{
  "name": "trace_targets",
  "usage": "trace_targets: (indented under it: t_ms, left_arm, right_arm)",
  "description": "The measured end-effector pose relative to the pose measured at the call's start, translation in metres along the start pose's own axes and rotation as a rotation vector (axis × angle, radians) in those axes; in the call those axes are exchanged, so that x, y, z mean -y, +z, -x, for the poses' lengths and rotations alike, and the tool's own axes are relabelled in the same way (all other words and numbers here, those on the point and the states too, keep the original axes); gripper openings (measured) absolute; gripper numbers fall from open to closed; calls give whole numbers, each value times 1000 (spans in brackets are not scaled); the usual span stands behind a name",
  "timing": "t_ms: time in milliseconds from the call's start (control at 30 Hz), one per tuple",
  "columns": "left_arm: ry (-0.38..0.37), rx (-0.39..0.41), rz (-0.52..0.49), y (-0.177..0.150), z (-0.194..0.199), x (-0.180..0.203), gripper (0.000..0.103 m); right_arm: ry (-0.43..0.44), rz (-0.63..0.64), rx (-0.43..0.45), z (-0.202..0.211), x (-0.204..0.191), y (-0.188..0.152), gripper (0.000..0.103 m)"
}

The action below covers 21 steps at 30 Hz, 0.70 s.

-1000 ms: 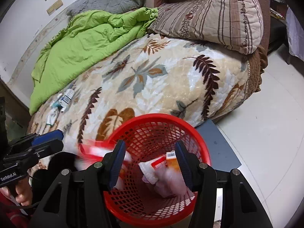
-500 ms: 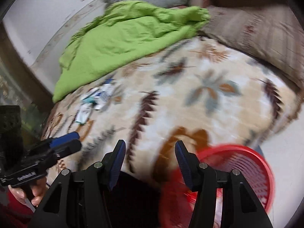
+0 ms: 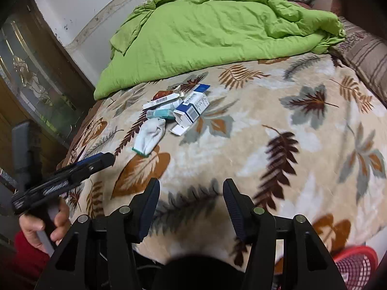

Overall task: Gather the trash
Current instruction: 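Move both tools back over the trash on the bed, then grasp the white sock with the left tool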

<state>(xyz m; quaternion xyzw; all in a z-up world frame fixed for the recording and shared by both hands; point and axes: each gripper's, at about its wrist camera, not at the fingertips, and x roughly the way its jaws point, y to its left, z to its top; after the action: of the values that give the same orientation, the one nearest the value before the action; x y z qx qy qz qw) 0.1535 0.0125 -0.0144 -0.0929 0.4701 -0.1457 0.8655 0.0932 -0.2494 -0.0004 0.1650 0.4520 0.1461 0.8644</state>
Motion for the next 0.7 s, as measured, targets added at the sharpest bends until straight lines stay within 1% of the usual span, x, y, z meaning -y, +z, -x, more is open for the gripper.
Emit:
trace_targets:
  t_ms: [133,267,333,367,433,467,500,533,567,633,700]
  left_arm:
    - [44,-35,75,21,-34,-29,55]
    - [38,-53,120,41,-67,-38,55]
    - [16,-66,113,49,-83,-35,55]
    - [25,-82,102,51,-94,-33,55]
    - [57,-86,98,53,-109,-32,55]
    - [53,-92,96,53,-116,-32,52]
    - [59,-87,97,52,-120,-33,45]
    - [61,-85,94,51,-123,-33,35]
    - [58,-80,90,49,-124,-33,29]
    - [62,-55,76,44,-120,-32,22]
    - [90,-32,54,38,-111,-31,21]
  right_arm:
    - [-9,-9,-3,-12,1,17,60]
    - [-10,-27,-6,-21,5,28,61]
    - [-9,-43,-9,-27,8,33,61]
    - [-6,-52,-12,-30,10,36,61]
    - [-5,-69,-15,-38,12,45,62]
    - [-2,-73,-13,-42,13,50,64]
    - [-2,-75,-13,-47,13,56,66]
    - [-2,-77,-12,-51,13,60,67]
    - [-2,-77,-13,-58,12,67,69]
    - [-5,-78,-17,-72,10,78,71]
    - [-9,-89,-27,-93,8,92,72]
